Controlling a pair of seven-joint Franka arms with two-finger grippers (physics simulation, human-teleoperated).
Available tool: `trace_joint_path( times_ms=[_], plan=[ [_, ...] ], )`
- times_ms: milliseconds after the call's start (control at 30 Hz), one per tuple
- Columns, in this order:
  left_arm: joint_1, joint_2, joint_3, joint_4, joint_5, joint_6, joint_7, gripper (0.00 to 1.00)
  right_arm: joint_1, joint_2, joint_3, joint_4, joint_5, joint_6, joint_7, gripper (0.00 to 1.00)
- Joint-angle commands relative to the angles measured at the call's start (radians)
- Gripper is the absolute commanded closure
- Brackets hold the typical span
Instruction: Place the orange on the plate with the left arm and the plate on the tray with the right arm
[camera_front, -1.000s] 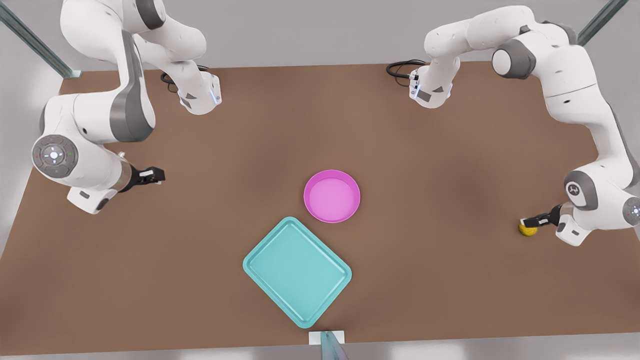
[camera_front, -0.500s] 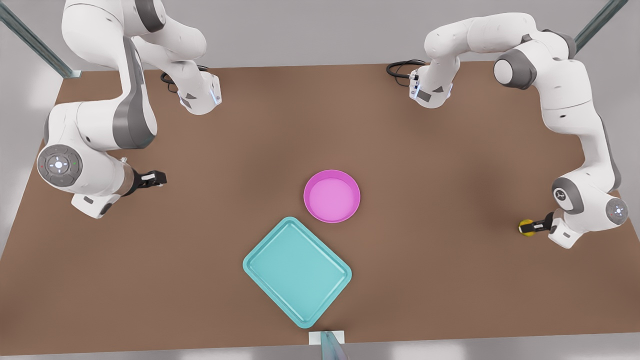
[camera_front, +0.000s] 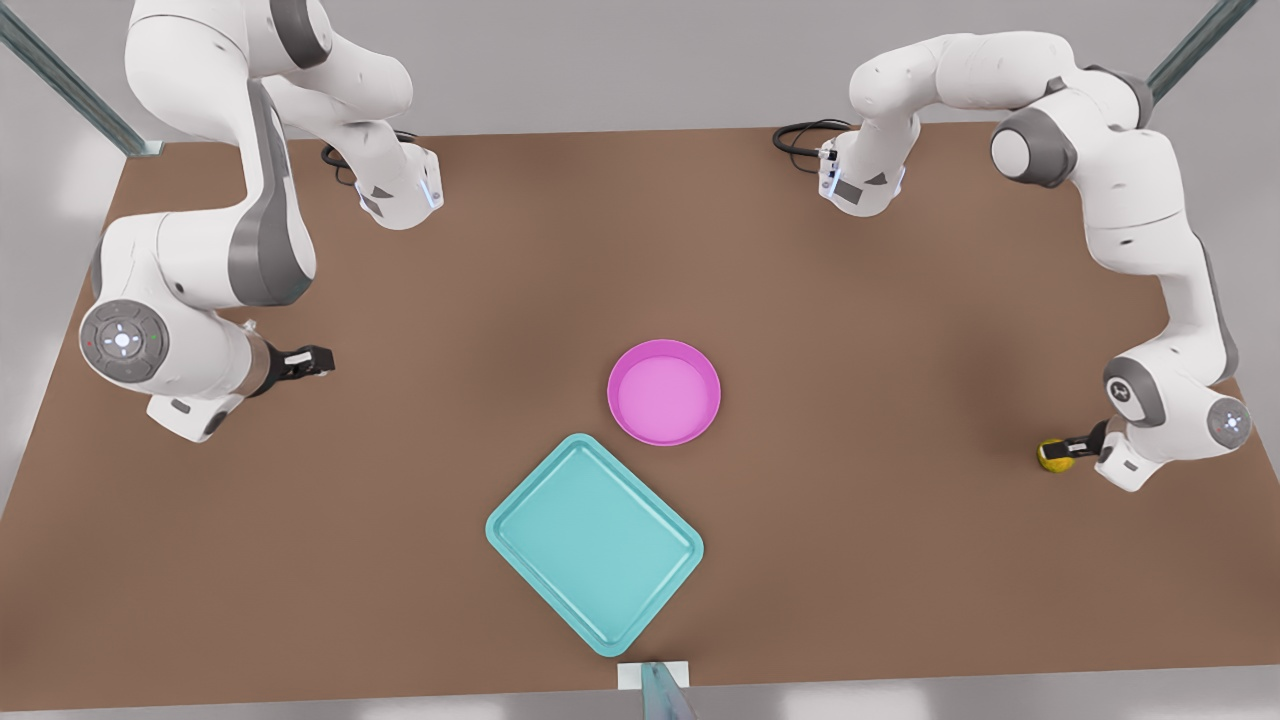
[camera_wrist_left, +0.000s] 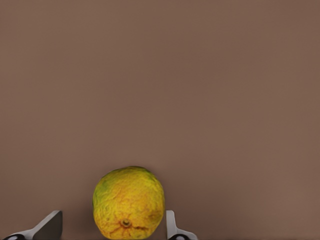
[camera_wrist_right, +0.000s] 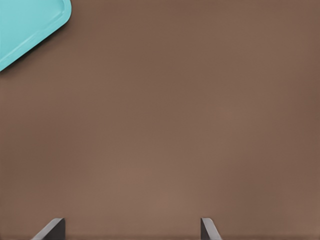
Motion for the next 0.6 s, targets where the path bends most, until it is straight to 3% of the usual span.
trace_joint_path(
  times_ms=[0,333,367,567],
  plan=[
    [0.0,0.012,0.0,0.001,-0.003,0.006,0.025,0.0,0.001,0.001,0.0,0.0,0.0,0.001,-0.005,0.0],
    [0.0,0.047,-0.002,0.003,-0.003,0.063,0.025,0.0,0.001,0.006,0.0,0.0,0.002,0.001,-0.005,0.0],
    [0.0,0.044,-0.003,0.003,-0.002,0.061,0.025,0.3,0.001,0.006,0.0,0.0,0.002,0.001,-0.003,0.0],
    [0.0,0.032,-0.011,0.004,-0.003,0.052,-0.001,0.52,-0.001,0.006,0.0,0.0,0.002,-0.001,-0.005,0.0]
  ],
)
